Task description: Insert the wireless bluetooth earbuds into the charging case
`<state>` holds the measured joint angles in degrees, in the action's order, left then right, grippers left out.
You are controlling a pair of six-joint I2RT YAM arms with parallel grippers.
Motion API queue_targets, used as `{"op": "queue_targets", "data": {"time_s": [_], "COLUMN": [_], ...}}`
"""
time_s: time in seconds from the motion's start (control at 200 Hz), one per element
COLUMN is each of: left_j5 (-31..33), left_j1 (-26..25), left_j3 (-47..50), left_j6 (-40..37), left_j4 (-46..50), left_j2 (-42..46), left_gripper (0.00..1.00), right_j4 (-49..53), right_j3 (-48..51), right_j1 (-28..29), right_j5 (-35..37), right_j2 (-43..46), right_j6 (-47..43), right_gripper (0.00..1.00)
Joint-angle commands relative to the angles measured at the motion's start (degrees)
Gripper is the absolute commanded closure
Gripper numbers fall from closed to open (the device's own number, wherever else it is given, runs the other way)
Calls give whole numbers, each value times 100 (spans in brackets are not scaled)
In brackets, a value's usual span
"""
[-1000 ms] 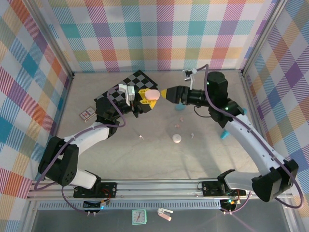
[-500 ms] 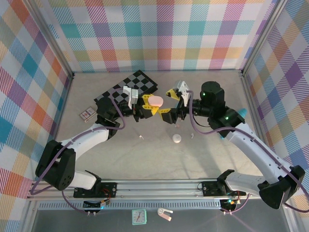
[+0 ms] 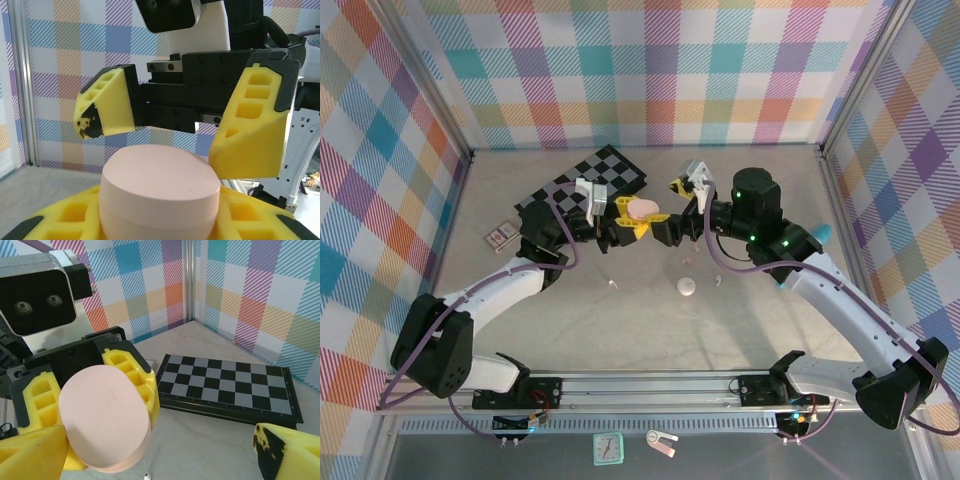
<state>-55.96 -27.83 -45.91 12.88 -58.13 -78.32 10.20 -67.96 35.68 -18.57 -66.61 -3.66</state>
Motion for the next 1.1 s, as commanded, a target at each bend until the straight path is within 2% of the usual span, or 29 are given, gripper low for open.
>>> {"op": "queue_targets", "data": {"time_s": [0.0,0.205,0.765,0.865,1.005,1.095], "left_j5": [-303,-315,-339,-255,-110,-41], "left_j1": [-54,-55,-55,-55,-47,-31], "left_j3": [-84,-41,-14,19,47,77], "left_j6": [30,41,-103,-176,-243,-240], "left_j4": [-199,-190,-7,53,27,-86], "left_j2": [245,252,360,358,260,174], "left_gripper": [70,70,70,70,69,69], "right_j4": [-158,-453,-165,-231,-513,-722], "right_j3": [-4,65,-596,-631,-492,-349], "right_j1": [-17,-24,-199,-211,-262,-302], "right_j5": [453,746,893,699,-139,-434], "right_j2": [-35,66,-435,-435,-221,-19], "right_j6": [161,227,555,559,674,897], "right_gripper": [7,8,9,8,7,6]}}
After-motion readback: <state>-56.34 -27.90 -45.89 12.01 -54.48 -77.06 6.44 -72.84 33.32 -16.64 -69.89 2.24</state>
